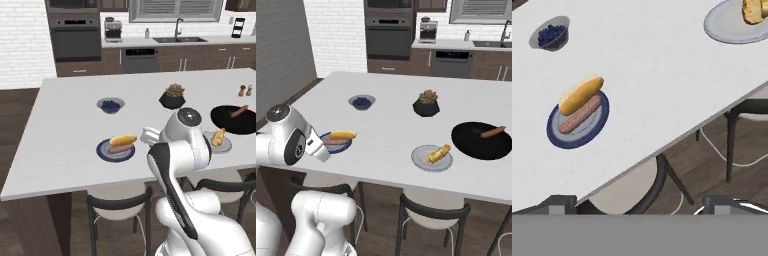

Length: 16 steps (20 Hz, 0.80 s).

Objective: Place one bun and one sausage from the bowl on each plate.

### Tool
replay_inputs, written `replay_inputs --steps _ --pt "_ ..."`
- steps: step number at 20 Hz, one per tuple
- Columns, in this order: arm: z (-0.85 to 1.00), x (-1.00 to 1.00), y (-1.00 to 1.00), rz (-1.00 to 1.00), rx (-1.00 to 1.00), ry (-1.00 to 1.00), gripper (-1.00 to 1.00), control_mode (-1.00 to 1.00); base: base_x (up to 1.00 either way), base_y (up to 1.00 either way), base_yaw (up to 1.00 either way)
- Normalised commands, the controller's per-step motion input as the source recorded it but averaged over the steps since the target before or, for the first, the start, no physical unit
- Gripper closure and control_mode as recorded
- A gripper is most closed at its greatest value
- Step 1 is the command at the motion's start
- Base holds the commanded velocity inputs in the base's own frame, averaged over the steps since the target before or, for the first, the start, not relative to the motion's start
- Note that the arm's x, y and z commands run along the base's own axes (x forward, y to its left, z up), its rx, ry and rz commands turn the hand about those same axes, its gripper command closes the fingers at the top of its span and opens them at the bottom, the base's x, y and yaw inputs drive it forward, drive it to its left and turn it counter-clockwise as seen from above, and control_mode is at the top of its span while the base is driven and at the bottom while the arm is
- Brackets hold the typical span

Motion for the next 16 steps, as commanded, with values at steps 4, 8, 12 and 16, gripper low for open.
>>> replay_inputs --steps 4,8,12,16 --pt "0.0 0.0 0.0 0.0 0.0 0.0 -1.0 1.0 -0.32 -1.0 0.0" --pt "0.0 0.0 0.0 0.0 0.0 0.0 -1.0 1.0 0.0 -1.0 0.0" --pt "0.0 0.0 0.0 0.0 0.0 0.0 -1.0 1.0 0.0 -1.0 0.0" --pt "0.0 0.0 0.0 0.0 0.0 0.0 -1.0 1.0 0.06 -1.0 0.0"
